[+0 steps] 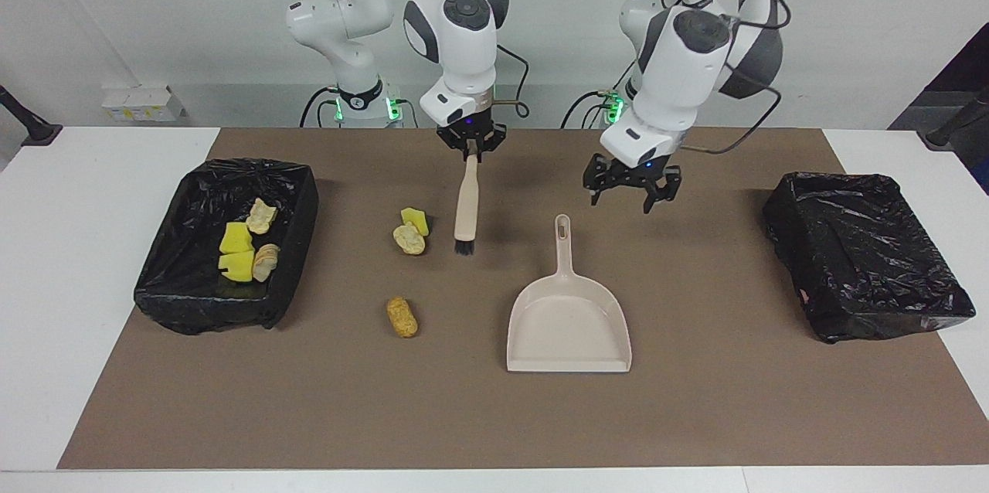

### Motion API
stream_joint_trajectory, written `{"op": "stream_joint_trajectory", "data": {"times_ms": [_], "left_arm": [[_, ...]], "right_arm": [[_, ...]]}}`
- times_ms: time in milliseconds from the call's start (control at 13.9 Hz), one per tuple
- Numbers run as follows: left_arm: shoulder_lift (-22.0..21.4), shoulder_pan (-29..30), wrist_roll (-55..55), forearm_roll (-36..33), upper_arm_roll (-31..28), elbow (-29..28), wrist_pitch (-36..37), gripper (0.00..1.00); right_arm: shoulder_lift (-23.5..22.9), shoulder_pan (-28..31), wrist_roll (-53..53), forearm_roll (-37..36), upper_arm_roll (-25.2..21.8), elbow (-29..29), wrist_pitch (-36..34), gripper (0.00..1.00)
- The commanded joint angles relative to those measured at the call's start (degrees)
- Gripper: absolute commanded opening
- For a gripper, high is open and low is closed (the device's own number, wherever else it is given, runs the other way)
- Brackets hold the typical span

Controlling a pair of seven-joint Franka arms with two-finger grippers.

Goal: Sweep and dump trash in bin
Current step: 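Grasp the dustpan handle with the left gripper while the right gripper positions the brush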

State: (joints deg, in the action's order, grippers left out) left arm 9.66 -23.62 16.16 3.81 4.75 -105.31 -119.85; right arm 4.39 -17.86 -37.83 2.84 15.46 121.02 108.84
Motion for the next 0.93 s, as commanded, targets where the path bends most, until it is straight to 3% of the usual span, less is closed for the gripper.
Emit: {"op": "stream_joint_trajectory", "data": {"times_ms": [0, 143, 717, 789, 860], "left_arm": [[3.8, -3.4, 3.0, 0.5, -1.1, -1.0, -5.1, 1.00], [3.1, -3.6, 2.6, 0.5, -1.1, -3.3, -5.7, 1.00], [3.8, -5.3, 2.6, 0.5, -1.1, -6.5, -10.4, 1.00], [3.8, -5.3, 2.6, 0.5, -1.1, -6.5, -10.4, 0.94], [3.9, -5.2, 2.6, 0.5, -1.1, -6.5, -10.6, 0.78]], "right_arm": [[1.7, 4.7, 3.6, -1.3, 0.6, 1.6, -4.1, 0.00], [1.7, 7.6, 3.9, -2.5, 0.6, 1.7, -6.7, 0.00], [2.6, 7.8, 3.3, -7.1, 0.7, 1.5, -15.8, 0.00], [2.7, 7.8, 3.3, -7.1, 0.7, 1.5, -15.9, 0.00], [2.7, 7.8, 3.4, -7.1, 0.8, 1.5, -15.9, 0.00]]}}
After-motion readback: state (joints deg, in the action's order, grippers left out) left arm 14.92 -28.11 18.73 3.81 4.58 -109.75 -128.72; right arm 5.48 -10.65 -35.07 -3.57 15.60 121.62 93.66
